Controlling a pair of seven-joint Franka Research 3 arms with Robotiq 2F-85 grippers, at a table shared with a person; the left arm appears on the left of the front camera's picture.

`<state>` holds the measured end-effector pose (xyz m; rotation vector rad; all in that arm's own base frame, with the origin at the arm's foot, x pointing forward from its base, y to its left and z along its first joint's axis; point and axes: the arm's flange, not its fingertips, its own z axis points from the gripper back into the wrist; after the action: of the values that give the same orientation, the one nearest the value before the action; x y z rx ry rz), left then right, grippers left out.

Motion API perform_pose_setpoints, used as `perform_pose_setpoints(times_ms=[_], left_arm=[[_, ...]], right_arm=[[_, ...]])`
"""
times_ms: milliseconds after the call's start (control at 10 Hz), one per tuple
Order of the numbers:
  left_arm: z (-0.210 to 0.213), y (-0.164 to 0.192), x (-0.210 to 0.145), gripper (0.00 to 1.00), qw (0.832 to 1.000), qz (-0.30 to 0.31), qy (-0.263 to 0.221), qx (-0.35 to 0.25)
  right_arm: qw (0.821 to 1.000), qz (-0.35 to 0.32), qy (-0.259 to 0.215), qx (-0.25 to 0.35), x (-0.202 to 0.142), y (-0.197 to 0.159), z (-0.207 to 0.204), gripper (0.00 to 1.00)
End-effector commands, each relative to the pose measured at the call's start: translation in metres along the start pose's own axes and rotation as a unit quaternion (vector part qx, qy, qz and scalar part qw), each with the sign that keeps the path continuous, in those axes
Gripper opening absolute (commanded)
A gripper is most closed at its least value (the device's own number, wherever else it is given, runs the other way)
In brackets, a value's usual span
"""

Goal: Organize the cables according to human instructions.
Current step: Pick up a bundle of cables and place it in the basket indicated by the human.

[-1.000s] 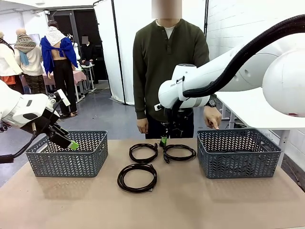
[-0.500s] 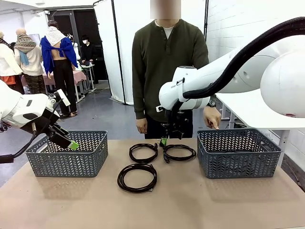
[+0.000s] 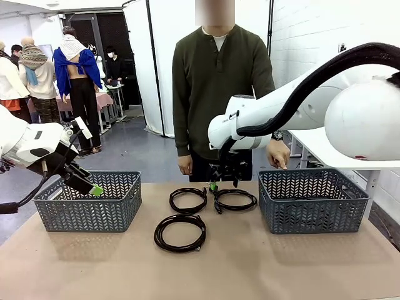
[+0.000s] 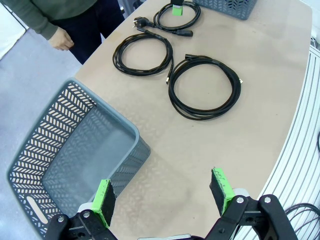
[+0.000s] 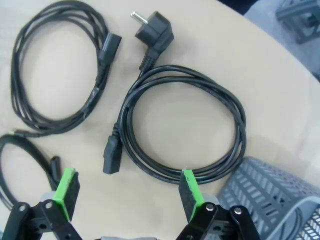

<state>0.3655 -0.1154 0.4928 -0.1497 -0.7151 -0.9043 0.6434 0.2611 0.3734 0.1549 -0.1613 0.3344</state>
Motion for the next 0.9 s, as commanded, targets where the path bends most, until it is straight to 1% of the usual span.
perform_pose_setpoints(times_ms=[0, 400, 800], left_arm=[[-0.001, 0.002, 0.0, 1.0, 1.0, 0.004, -0.006, -0.003], [-0.001, 0.002, 0.0, 1.0, 1.0, 0.004, -0.006, -0.003], [-0.001, 0.002, 0.0, 1.0, 1.0, 0.004, -0.006, -0.003]], right_arm=[[0.999, -0.031, 0.0, -0.011, 0.011, -0.001, -0.01, 1.0], [0.996, -0.081, 0.015, -0.027, 0.02, -0.003, -0.029, 1.0], [0.994, -0.102, 0.027, -0.033, 0.025, -0.004, -0.042, 1.0]])
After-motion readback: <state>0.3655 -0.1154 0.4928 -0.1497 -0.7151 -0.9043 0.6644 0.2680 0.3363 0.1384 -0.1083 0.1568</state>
